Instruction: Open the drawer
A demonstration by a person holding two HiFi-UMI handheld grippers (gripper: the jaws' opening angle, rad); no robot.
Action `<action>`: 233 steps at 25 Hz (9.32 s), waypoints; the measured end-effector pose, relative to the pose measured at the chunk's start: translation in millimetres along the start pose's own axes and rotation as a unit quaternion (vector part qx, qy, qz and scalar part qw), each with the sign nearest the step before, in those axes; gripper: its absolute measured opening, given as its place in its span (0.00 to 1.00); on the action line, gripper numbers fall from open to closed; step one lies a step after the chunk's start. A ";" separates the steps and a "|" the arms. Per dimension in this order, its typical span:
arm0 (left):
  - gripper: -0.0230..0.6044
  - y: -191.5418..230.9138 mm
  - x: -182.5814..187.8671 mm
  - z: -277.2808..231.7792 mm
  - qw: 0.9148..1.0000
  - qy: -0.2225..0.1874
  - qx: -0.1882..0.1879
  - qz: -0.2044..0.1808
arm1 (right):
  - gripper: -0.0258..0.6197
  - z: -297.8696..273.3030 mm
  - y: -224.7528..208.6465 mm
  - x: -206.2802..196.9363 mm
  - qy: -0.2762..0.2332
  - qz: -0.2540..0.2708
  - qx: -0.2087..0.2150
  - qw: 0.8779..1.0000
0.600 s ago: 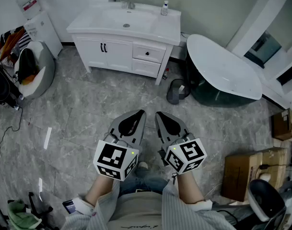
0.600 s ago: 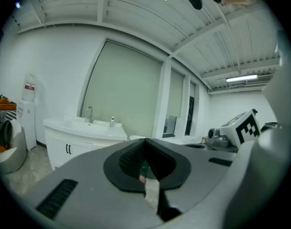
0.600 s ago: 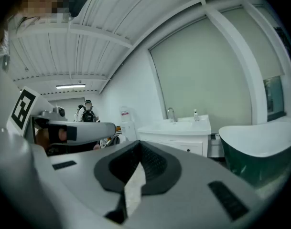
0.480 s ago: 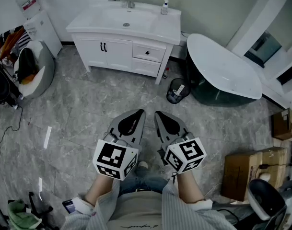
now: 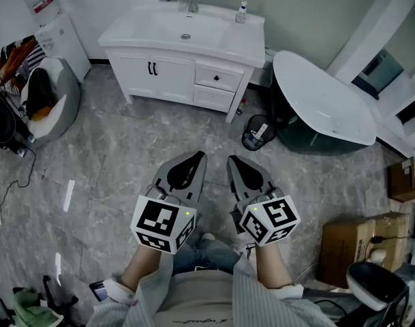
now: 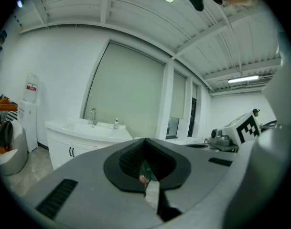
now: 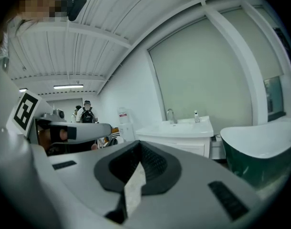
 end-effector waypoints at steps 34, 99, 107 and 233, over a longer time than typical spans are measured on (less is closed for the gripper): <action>0.06 173.5 60.0 -152.1 0.999 0.007 0.034 0.022 | 0.05 -214.7 -92.4 18.9 0.046 -0.012 0.011 0.999; 0.06 378.8 111.1 -495.8 0.969 0.159 -0.188 -0.025 | 0.05 -485.8 -280.0 18.1 0.076 -0.125 -0.235 0.961; 0.06 374.1 74.5 -506.0 0.965 0.183 -0.188 -0.025 | 0.05 -482.9 -294.2 -12.8 0.094 -0.144 -0.240 0.955; 0.06 410.4 -137.4 -520.2 0.937 0.304 -0.168 -0.042 | 0.26 -558.5 -352.0 -347.1 0.282 -0.206 -0.290 0.891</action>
Point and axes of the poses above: the fingertips, and each gripper's own axes: z backward along the fingers, y to its left, x out of its top, the point moved 6 cm from there along z, backward along the fingers, and after that the axes turned 8 degrees about z, right-handed, at the moved point
